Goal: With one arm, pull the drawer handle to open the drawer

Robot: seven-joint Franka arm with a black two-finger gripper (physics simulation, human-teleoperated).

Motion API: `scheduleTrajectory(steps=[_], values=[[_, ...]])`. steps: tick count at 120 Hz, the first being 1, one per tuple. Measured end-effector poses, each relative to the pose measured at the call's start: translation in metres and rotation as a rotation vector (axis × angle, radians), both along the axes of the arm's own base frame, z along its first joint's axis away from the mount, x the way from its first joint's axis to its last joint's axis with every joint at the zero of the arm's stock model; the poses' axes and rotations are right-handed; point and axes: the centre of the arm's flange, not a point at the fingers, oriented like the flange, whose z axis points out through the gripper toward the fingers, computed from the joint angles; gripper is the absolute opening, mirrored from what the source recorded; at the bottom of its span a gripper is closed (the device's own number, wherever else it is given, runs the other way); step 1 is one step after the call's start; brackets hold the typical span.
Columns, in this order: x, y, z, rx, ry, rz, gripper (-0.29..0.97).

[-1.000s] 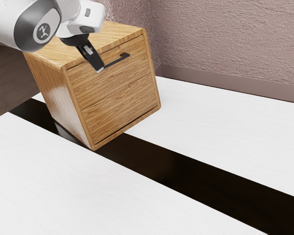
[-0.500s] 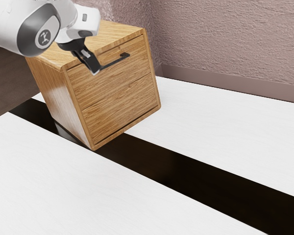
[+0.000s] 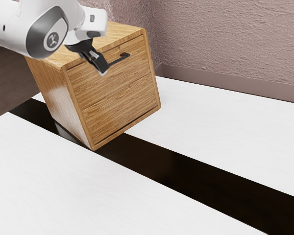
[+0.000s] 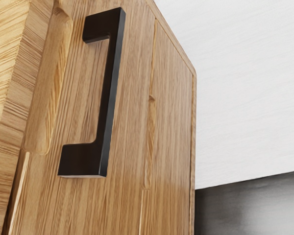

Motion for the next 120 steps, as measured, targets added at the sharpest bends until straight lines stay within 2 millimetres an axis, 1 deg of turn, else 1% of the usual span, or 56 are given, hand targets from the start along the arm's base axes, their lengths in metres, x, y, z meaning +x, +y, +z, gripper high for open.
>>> scheduleTrajectory(steps=[8, 25, 46, 55, 68, 86, 94, 120], values=[[0.002, 0.0, -0.001, 0.0, -0.008, 0.0, 0.68], [0.015, 0.0, -0.016, 0.0, -0.006, -0.001, 0.68], [0.018, 0.007, -0.019, 0.002, -0.02, 0.013, 0.68], [0.022, 0.01, -0.026, 0.001, -0.018, 0.02, 0.68], [0.027, 0.009, -0.033, -0.001, -0.02, 0.019, 0.68], [0.029, 0.009, -0.036, -0.003, -0.025, 0.021, 0.68], [0.026, 0.009, -0.034, -0.006, -0.028, 0.023, 0.68], [0.024, 0.008, -0.037, -0.015, -0.02, 0.027, 0.68]])
